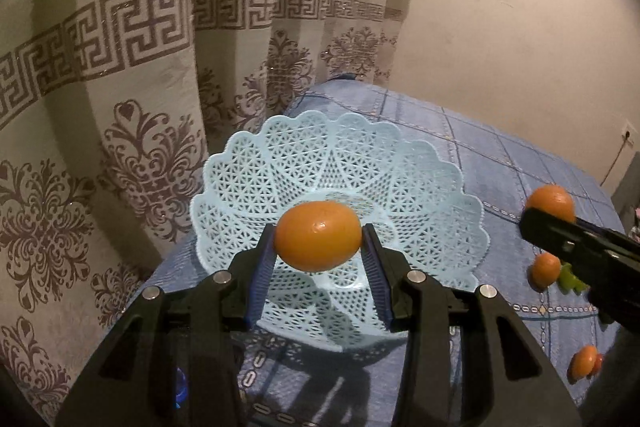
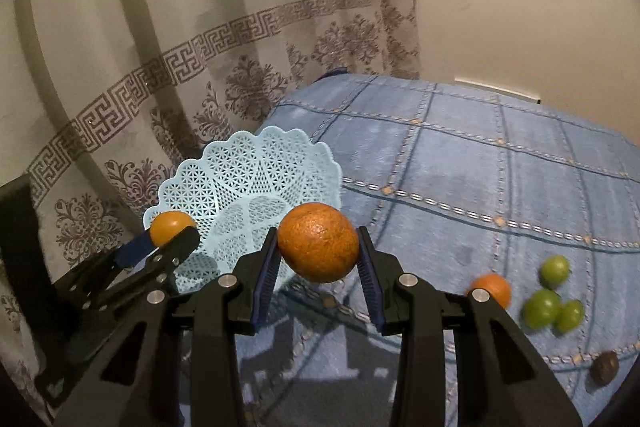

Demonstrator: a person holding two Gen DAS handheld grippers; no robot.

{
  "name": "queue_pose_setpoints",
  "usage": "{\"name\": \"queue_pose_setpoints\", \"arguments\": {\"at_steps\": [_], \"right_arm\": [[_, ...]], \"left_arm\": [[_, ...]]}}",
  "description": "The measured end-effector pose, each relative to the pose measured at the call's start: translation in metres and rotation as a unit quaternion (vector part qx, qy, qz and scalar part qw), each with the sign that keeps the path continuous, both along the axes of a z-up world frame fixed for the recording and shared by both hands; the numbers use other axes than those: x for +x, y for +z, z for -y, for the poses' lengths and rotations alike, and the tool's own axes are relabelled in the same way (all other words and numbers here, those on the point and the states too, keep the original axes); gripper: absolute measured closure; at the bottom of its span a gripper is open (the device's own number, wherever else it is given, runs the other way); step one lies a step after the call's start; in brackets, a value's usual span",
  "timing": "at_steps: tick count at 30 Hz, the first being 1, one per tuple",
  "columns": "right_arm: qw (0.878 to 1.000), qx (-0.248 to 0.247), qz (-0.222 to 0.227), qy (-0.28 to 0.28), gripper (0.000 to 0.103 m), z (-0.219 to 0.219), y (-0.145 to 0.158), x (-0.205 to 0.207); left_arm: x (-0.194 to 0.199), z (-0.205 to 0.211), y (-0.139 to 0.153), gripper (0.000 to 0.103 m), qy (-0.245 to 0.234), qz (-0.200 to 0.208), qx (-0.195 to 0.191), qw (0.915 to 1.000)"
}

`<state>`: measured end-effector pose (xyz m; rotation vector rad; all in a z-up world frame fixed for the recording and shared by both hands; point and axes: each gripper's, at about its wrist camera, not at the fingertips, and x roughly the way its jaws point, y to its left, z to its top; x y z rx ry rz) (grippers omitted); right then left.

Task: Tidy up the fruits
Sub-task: 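Carry both oranges to the blue basket and release them inside, then move both open tools back toward the remaining fruit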

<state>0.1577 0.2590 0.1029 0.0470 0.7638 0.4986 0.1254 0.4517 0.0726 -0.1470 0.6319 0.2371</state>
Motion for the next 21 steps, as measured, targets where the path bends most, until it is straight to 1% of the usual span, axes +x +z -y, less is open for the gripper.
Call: {"name": "queue_pose_setpoints", "arguments": {"at_steps": [2,3,4,5,6,8,9,10,11,12,18,21], "right_arm": [[1.000,0.000,-0.008,0.006,0.064,-0.008,-0.003,0.005],[1.000,0.000,-0.012,0.008,0.064,-0.011,-0.005,0.008],[1.000,0.001,-0.015,0.010,0.064,-0.014,-0.006,0.010],[1.000,0.000,-0.017,0.010,0.064,-0.017,-0.007,0.012],[1.000,0.000,-0.018,0.010,0.064,-0.019,-0.008,0.015],[1.000,0.001,-0.021,0.009,0.064,-0.022,-0.009,0.018],[1.000,0.004,-0.025,0.009,0.062,-0.022,-0.010,0.020],[1.000,0.007,-0.027,0.010,0.057,-0.022,-0.010,0.021],[1.000,0.016,-0.025,0.007,0.047,-0.020,-0.009,0.021],[1.000,0.020,-0.019,0.005,0.044,-0.019,-0.007,0.021],[0.999,0.035,-0.014,-0.004,0.044,-0.012,0.000,0.021],[0.999,0.041,-0.018,-0.013,0.044,-0.005,-0.002,0.019]], "left_arm": [[0.001,-0.003,0.000,0.058,0.006,-0.001,-0.004,1.0000],[0.002,-0.006,-0.001,0.056,0.010,-0.002,-0.007,0.9999],[0.001,-0.008,-0.001,0.043,0.014,0.001,-0.011,0.9998],[0.000,-0.010,0.000,0.037,0.020,0.005,-0.012,0.9997],[-0.002,-0.011,0.001,0.033,0.026,0.011,-0.011,0.9995],[-0.003,-0.011,0.002,0.033,0.029,0.015,-0.008,0.9994],[-0.004,-0.012,0.002,0.031,0.031,0.016,-0.010,0.9993],[-0.004,-0.013,0.002,0.028,0.033,0.017,-0.011,0.9992],[-0.004,-0.014,0.002,0.027,0.036,0.017,-0.012,0.9991],[-0.004,-0.015,0.002,0.027,0.039,0.018,-0.013,0.9990],[-0.006,-0.017,0.003,0.022,0.050,0.022,-0.014,0.9984],[-0.006,-0.016,0.004,0.017,0.049,0.026,-0.009,0.9984]]}}
